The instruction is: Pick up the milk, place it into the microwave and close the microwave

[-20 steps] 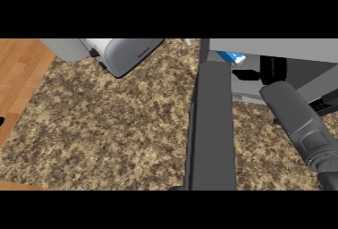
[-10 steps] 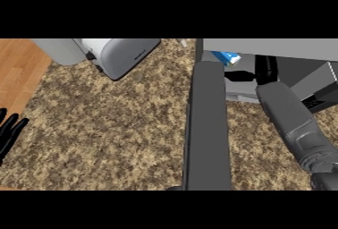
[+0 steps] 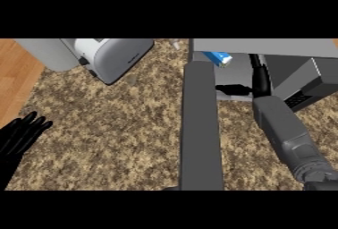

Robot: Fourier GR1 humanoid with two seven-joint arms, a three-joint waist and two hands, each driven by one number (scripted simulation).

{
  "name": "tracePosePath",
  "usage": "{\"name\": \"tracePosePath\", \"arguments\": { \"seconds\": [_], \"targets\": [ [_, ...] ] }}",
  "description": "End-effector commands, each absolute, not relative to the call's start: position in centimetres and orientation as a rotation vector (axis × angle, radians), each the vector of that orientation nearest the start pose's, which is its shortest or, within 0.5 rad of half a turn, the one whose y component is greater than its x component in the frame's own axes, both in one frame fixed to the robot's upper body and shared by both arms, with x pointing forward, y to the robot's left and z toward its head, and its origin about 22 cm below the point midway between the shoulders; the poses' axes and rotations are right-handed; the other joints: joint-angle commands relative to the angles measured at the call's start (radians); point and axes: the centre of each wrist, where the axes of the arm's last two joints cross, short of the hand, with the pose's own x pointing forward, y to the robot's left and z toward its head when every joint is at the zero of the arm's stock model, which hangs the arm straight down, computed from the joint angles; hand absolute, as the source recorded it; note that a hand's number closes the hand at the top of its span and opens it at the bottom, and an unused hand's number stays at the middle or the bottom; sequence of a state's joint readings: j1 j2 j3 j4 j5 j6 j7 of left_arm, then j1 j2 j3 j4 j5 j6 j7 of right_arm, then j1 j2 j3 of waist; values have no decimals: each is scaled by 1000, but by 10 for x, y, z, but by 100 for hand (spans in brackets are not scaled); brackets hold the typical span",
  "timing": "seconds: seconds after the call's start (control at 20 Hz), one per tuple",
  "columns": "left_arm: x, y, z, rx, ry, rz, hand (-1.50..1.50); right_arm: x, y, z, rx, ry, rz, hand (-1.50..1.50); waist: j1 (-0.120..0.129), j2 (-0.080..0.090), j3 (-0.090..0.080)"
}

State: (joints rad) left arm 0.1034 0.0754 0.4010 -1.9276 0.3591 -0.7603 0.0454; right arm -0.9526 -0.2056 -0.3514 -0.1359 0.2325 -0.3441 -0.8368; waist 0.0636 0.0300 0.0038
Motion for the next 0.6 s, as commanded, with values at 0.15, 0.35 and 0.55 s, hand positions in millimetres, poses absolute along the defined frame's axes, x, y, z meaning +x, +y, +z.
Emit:
{"name": "tracePosePath", "arguments": {
  "seconds": [0.15, 0.35, 0.55],
  "targets": [
    [196, 303, 76, -436, -1856, -310, 150, 383, -230, -57, -184, -1865, 102, -150, -37, -19, -1],
    [194, 290, 86, -446, -1837, -341, 150, 364, -235, -78, -103, -1869, 58, -150, -47, -24, -2],
    [195, 275, 94, -475, -1795, -362, 150, 352, -246, -89, -39, -1849, 45, -150, -63, -31, -3]
  ]
}}
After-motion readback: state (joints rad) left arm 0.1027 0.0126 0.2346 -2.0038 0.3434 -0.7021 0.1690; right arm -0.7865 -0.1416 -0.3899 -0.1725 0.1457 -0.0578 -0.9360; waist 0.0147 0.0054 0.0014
